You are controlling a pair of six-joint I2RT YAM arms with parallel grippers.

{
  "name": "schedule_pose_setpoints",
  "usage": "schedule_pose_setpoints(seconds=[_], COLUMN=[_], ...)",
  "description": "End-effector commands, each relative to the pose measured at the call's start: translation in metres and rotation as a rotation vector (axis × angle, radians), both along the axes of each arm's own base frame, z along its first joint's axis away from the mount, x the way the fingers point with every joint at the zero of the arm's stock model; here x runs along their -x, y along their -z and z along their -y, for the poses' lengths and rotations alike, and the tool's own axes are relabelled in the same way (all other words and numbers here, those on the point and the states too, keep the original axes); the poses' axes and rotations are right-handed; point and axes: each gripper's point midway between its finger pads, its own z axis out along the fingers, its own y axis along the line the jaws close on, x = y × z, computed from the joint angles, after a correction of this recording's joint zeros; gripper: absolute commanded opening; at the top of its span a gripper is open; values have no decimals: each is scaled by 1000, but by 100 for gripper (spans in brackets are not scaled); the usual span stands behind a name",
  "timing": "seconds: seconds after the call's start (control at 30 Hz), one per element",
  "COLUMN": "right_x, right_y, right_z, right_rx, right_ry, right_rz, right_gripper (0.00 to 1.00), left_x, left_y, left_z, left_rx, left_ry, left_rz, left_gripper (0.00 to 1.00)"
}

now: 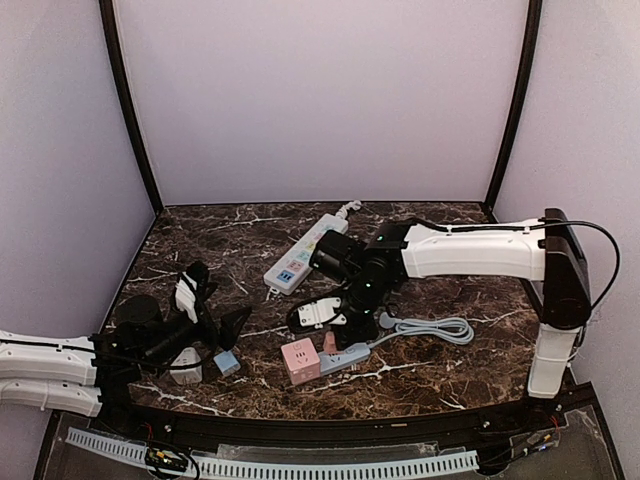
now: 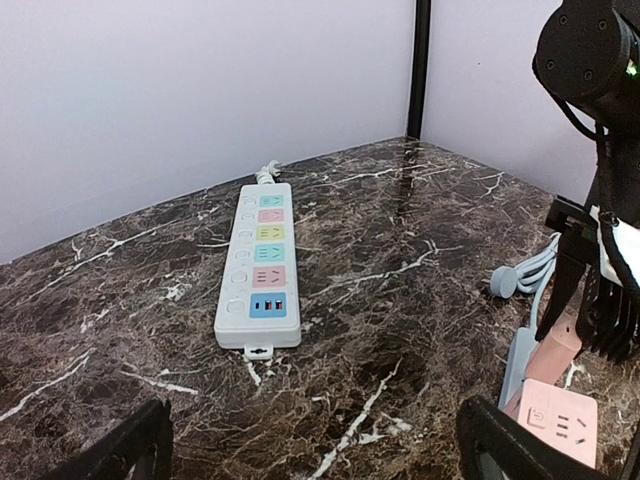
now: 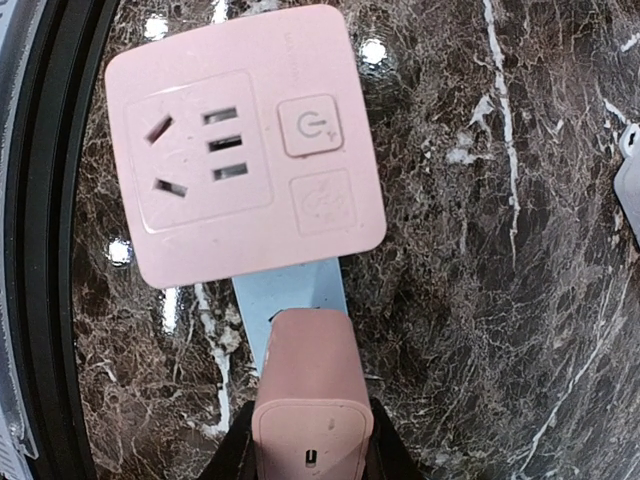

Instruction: Insert the plug

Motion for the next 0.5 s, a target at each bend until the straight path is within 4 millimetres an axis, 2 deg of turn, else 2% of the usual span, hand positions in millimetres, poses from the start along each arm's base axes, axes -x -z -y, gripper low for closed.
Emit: schedule_pose_setpoints(seconds=[0.0,0.47], right_x=[3,2], right_y=[5,21], right_z=[-2,-1], right_rx=[36,75], right_ry=[-19,-9], right_rz=[-7,-17], right_gripper=[0,0], left_x=[-3,-3], left_y=[15,17], left_z=[-8,-12], left_rx=[-30,-27], left_ry=[-43,-52], left_rz=[-30,-28], left_gripper=[99,99])
